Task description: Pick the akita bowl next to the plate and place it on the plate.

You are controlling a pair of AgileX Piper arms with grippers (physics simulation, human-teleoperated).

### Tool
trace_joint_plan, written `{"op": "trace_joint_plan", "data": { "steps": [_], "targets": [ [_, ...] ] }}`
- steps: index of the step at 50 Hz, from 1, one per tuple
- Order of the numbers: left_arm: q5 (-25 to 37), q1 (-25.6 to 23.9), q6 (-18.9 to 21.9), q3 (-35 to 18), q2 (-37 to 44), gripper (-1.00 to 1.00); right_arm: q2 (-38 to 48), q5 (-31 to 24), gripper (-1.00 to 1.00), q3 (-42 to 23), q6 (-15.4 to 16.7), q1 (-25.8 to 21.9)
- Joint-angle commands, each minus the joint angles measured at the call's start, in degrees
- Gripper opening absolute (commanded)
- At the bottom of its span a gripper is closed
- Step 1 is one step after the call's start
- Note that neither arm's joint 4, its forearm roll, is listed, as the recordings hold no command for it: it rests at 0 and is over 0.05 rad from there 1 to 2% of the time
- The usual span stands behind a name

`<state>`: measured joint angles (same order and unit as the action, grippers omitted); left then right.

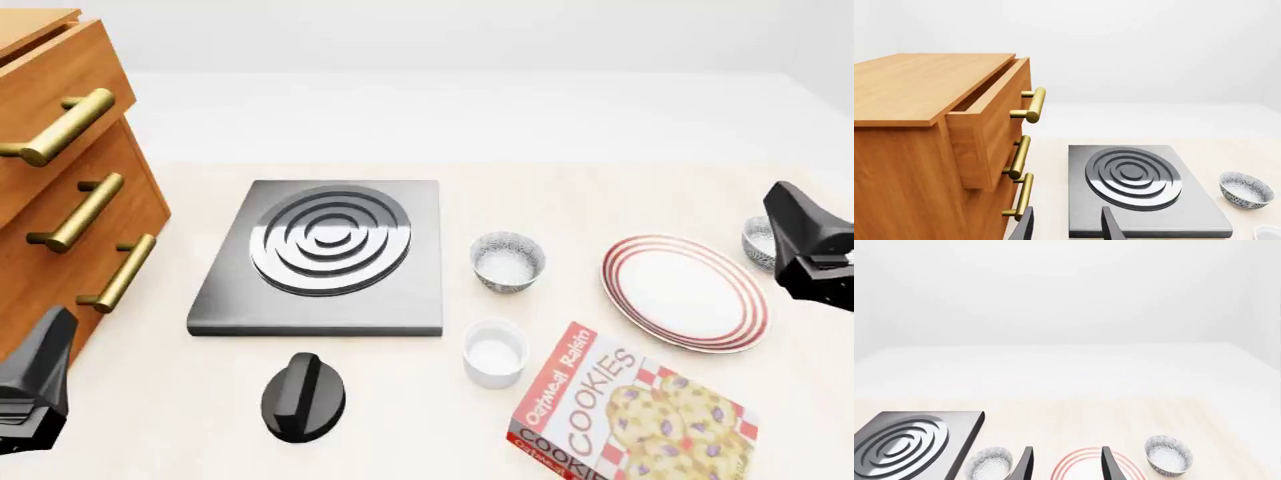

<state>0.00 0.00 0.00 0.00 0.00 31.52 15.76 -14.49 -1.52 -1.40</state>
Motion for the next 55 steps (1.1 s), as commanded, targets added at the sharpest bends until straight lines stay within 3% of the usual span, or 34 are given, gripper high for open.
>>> {"op": "trace_joint_plan", "data": {
  "steps": [1, 55],
  "targets": [
    [0.0, 0.0, 0.0, 0.0, 0.0, 1.0, 4.0, 2.5, 1.0, -0.9, 0.5, 0.2],
    [0.0, 0.0, 0.0, 0.0, 0.0, 1.0, 20.5, 10.1, 1.0, -6.6, 3.0, 3.7]
  ]
}}
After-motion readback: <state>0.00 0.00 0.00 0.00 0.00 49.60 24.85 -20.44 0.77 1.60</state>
